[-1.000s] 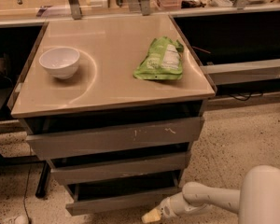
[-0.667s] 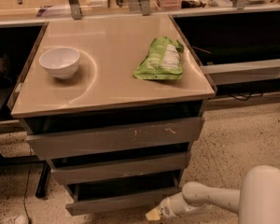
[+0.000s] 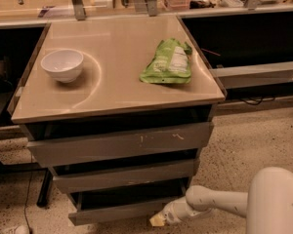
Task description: Close bottom drawer
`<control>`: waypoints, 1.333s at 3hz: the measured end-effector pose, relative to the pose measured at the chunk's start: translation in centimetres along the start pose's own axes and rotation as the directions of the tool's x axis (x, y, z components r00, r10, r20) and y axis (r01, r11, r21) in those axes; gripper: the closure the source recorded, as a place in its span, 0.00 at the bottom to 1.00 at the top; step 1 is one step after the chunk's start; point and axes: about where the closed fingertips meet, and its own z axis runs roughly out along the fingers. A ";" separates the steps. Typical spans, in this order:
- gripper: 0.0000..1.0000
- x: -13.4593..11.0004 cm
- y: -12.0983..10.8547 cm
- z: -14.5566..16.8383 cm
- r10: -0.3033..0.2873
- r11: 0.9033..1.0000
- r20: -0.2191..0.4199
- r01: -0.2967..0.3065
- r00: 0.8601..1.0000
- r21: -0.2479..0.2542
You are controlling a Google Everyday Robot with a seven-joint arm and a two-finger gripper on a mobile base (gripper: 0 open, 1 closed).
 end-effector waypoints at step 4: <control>1.00 -3.7 -1.9 1.7 -0.170 0.983 -0.028 0.171 0.985 0.071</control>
Offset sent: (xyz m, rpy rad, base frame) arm 0.0342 0.0243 0.0120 -0.0165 -0.1327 0.1255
